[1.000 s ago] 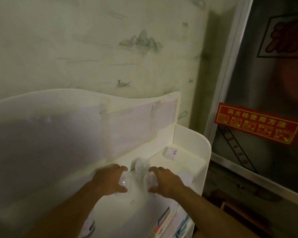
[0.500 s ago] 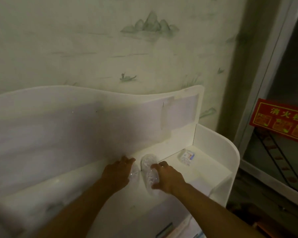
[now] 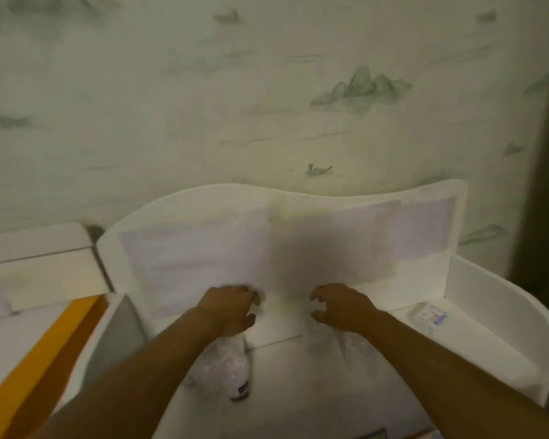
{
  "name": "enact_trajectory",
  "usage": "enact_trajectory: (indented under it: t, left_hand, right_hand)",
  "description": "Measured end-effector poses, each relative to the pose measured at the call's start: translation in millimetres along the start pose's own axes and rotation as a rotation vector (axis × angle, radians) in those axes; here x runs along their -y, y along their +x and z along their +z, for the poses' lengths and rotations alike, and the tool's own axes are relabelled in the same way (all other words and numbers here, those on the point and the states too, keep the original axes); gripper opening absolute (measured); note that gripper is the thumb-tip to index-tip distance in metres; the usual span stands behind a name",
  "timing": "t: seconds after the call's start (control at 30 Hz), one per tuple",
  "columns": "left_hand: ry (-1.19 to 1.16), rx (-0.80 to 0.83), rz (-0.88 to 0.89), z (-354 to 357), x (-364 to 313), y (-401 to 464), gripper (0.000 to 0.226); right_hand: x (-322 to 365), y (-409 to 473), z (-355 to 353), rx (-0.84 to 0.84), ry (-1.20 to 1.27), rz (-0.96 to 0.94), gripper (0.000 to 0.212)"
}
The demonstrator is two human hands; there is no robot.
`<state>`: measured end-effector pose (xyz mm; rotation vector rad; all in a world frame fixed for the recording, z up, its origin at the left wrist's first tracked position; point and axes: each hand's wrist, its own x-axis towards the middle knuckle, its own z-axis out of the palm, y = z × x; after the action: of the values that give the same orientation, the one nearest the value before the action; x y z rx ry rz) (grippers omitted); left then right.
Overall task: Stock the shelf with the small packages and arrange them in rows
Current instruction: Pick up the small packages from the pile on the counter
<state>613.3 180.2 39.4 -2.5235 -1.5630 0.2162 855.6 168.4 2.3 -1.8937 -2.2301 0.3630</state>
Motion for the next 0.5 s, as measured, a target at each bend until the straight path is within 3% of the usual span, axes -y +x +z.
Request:
enact_trajectory:
  t: [0.27, 0.5]
  left_hand:
    - [0.086, -0.107, -0.197, -26.7, 120.7, -113.2, 0.039]
    - [-0.054, -0.19, -0.376, -25.0, 226.3, -224.5, 0.043]
  right_hand:
    - [143.2, 15.8, -26.9, -0.043, 0.032, -0.238, 0.031]
    - [292.7, 13.7, -19.6, -0.09, 0.013, -0.415, 0.028]
